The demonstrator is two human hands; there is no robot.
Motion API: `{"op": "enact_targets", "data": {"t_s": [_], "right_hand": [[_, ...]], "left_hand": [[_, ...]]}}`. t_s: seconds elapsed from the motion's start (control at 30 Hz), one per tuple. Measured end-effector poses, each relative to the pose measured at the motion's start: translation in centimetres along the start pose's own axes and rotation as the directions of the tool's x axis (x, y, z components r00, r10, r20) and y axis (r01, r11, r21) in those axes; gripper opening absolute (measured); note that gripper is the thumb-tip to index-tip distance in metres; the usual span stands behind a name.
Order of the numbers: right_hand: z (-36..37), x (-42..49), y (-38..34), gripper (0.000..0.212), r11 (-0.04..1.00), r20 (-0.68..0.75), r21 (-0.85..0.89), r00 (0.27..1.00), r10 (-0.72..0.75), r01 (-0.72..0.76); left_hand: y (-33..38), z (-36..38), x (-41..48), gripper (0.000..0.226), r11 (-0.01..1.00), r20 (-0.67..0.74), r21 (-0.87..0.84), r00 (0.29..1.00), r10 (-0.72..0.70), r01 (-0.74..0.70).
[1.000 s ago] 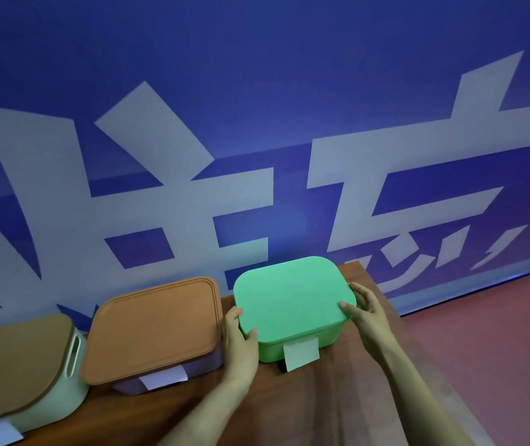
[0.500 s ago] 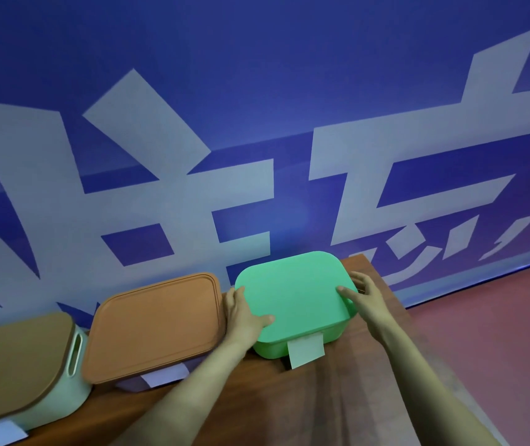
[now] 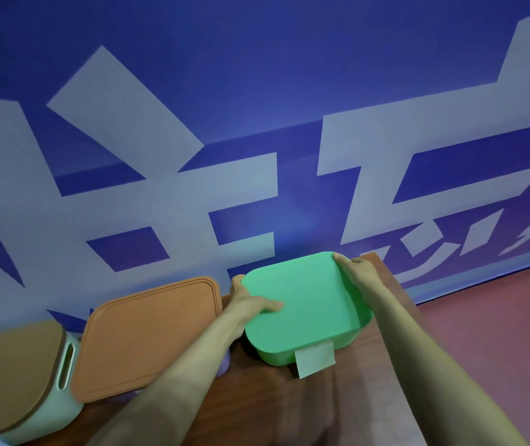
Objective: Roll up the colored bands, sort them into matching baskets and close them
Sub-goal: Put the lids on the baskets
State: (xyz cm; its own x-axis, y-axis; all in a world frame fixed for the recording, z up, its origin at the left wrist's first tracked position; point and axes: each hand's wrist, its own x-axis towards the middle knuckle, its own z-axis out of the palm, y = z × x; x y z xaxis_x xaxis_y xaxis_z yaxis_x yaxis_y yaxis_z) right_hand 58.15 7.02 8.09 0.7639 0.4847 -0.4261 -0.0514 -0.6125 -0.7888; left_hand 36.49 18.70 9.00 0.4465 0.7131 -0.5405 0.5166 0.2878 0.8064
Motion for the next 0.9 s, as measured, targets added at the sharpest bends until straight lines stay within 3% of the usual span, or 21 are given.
{"op": "enact_targets", "data": {"t_s": [0.07,0.13,0.2,0.3,0.43,0.5,0.6,0.67,0.73,0.9], "right_hand": [[0.1,0.3,0.4,0.056,0.999,0.008,0.041,1.0,0.015,-0.016],[0.0,0.5,0.7,0.058,0.995,0.039,0.093,0.999,0.032,-0.036],[-0.3,0.7,0.8,0.059,0.99,0.092,0.129,0.994,0.051,-0.062],[-0.3,1.2,1.1,0.061,0.986,0.168,0.139,0.983,0.068,-0.092],[0.1,1.7,1.1,0.054,0.997,0.1,0.077,0.995,0.021,-0.029],[0.2,1.7,0.9,0.056,1.0,0.06,0.004,0.998,0.015,-0.016],[0.7,1.4,1.3,0.07,0.989,-0.031,-0.149,1.0,0.005,-0.009],[0.9,0.8,1.3,0.073,0.97,-0.101,-0.242,0.995,-0.012,-0.013],[0.6,0.9,1.0,0.067,0.956,-0.149,-0.292,0.986,-0.075,0.029],[-1.2,0.1,-0.4,0.033,0.955,-0.286,-0.111,0.912,-0.294,0.273]], "left_hand": [[0.2,0.6,0.2,0.05,0.968,-0.122,-0.25,0.991,-0.055,0.023],[0.5,1.3,0.6,0.027,0.962,-0.278,-0.273,0.958,-0.076,-0.003],[0.7,1.7,1.0,0.019,0.966,-0.406,-0.256,0.91,-0.082,-0.027],[0.4,1.7,1.7,0.02,0.947,-0.424,-0.322,0.896,-0.132,-0.013],[0.2,1.4,2.4,0.018,0.903,-0.368,-0.43,0.914,-0.173,-0.002],[0.2,1.6,2.3,0.015,0.923,-0.416,-0.385,0.897,-0.148,-0.027],[0.2,2.2,1.5,0.016,0.986,-0.506,-0.156,0.862,-0.023,-0.065],[0.2,2.6,0.9,0.021,0.995,-0.488,-0.023,0.87,0.069,-0.092],[0.2,3.0,1.0,0.032,0.986,-0.434,-0.016,0.89,0.143,-0.166],[1.6,3.2,1.7,0.046,0.968,-0.346,0.011,0.907,0.24,-0.252]]}}
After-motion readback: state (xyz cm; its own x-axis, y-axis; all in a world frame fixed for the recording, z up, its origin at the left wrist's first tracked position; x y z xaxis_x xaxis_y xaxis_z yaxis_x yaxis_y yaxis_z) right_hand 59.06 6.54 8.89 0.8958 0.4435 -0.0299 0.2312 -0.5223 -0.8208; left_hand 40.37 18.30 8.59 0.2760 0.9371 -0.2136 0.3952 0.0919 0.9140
